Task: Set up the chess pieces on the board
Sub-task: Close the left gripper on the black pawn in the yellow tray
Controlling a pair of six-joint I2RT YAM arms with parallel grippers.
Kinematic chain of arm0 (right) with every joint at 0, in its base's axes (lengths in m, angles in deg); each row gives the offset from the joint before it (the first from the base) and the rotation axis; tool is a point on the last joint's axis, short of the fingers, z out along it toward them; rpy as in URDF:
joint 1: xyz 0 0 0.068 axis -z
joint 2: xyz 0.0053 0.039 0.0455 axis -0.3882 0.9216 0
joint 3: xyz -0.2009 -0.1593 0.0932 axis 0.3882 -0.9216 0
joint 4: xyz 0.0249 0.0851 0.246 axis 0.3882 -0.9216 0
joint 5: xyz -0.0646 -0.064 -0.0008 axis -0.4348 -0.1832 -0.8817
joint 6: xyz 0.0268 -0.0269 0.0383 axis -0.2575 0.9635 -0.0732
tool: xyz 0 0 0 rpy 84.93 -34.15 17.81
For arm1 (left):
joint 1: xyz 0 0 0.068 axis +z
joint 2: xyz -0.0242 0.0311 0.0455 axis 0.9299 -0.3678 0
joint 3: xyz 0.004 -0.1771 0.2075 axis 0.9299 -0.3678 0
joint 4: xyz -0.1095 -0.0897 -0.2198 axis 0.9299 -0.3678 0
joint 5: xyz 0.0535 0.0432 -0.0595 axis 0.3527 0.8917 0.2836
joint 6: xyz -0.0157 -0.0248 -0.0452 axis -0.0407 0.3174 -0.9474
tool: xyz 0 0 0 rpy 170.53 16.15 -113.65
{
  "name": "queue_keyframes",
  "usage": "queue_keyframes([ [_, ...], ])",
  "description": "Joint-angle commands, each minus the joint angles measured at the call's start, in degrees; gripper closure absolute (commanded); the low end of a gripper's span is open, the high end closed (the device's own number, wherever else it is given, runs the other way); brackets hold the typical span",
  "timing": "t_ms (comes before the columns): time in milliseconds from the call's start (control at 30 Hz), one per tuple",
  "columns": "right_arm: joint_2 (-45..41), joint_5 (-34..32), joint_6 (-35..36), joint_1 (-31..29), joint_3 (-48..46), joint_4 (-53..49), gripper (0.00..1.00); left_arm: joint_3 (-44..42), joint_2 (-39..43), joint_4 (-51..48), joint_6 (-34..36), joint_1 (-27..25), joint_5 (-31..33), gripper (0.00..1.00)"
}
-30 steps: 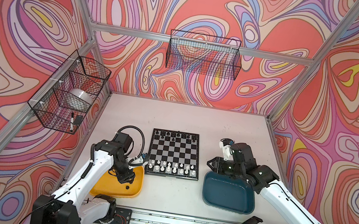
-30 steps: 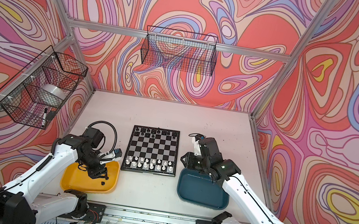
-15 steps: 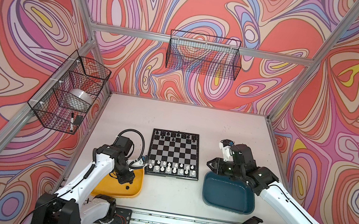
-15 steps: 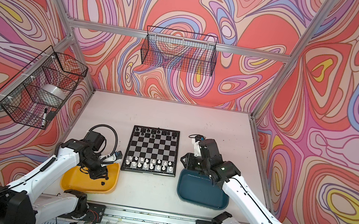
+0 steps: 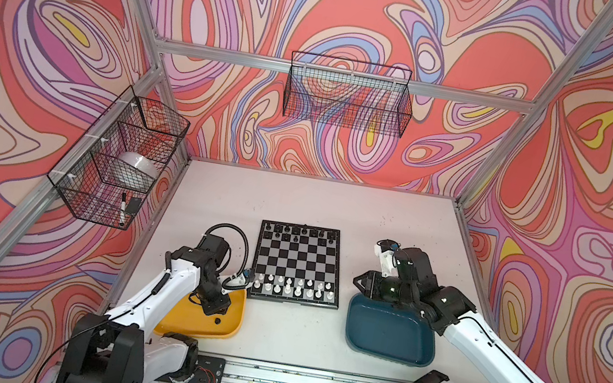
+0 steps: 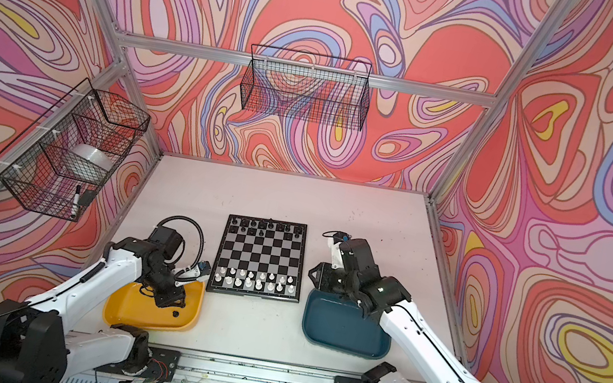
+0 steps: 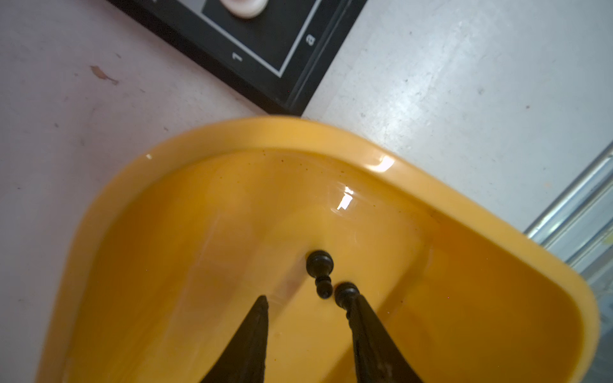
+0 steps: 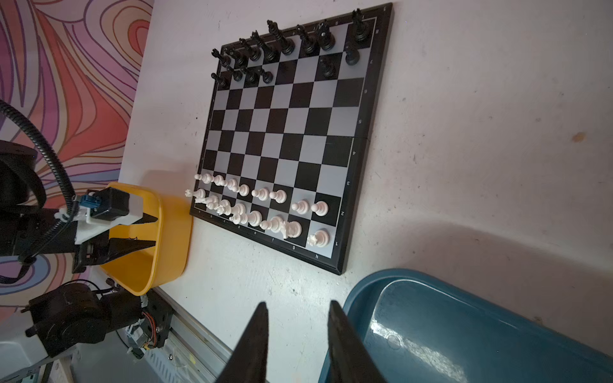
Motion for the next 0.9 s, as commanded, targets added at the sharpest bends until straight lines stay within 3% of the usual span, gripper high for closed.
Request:
queue_keyframes([
  [0, -1.04, -0.99, -0.03, 0.13, -0.79, 0.34, 0.69, -1.06, -0.56, 0.22, 1.49, 0.13, -0.93, 0.58],
  [300, -0.42, -0.52, -0.05, 0.13, -0.38, 0.67, 0.69, -1.73, -1.35, 2.25, 0.71, 0.13, -1.96, 0.6],
  [567, 2.17, 12.89, 0.04, 0.1, -0.61, 4.64, 0.7, -2.38, -2.06, 3.14, 0.51, -0.11, -1.93, 0.62],
  [867, 2.75, 14.06, -0.02, 0.11, -1.42, 4.87, 0.71, -2.84, -1.96, 2.85, 0.57, -0.07, -1.69, 0.63],
])
